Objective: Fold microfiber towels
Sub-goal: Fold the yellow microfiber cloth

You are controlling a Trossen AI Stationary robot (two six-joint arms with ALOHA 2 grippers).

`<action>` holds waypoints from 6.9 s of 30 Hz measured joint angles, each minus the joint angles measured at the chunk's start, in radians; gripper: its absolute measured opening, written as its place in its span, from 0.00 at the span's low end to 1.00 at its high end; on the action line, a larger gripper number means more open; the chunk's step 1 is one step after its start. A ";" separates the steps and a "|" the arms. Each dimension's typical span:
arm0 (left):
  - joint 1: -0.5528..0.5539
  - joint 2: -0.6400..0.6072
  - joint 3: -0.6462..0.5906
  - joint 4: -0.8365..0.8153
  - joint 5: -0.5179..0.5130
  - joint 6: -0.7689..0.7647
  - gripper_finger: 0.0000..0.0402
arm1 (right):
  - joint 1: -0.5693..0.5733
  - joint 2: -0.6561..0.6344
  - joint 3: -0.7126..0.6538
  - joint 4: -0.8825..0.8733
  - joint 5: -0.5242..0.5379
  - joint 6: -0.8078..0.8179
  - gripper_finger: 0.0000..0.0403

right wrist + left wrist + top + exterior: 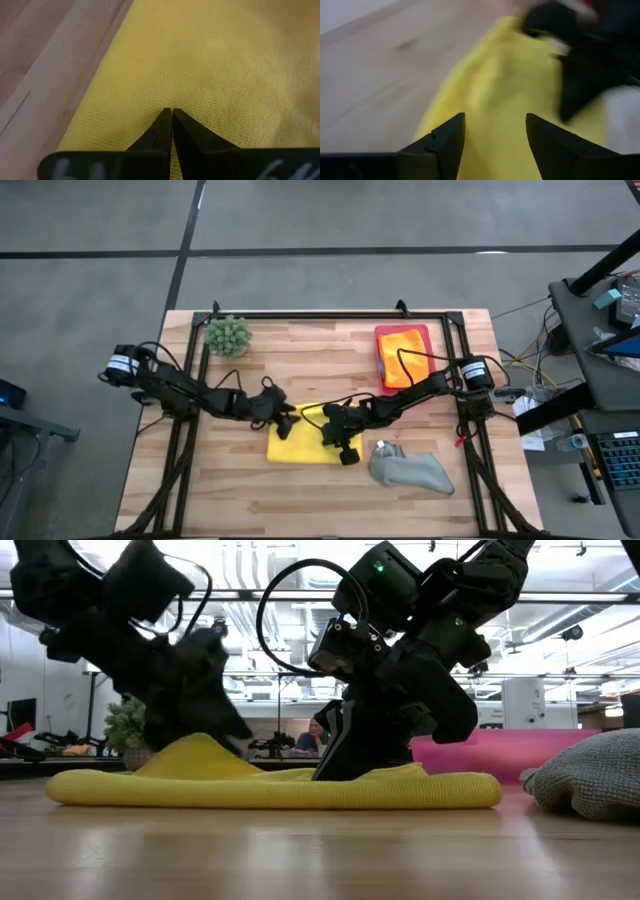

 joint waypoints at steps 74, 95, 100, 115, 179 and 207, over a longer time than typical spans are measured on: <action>-0.091 -0.055 -0.002 -0.331 -0.508 0.349 0.48 | -0.064 -0.121 0.019 -0.403 0.174 0.121 0.02; -0.111 -0.130 0.065 -0.298 -0.111 0.364 0.48 | -0.109 -0.244 0.019 -0.509 0.184 0.173 0.02; -0.134 -0.036 0.064 -0.259 -0.105 0.350 0.48 | -0.167 -0.244 0.018 -0.546 0.183 0.230 0.08; -0.145 0.140 0.060 -0.240 -0.119 0.203 0.48 | -0.255 -0.243 0.017 -0.591 0.146 0.471 0.46; -0.145 0.141 0.058 -0.237 -0.203 0.189 0.48 | 0.050 -0.183 0.047 -0.365 0.079 0.209 0.51; -0.183 -0.148 0.071 -0.376 -0.049 0.267 0.48 | 0.008 -0.289 0.029 -0.466 0.357 0.144 0.50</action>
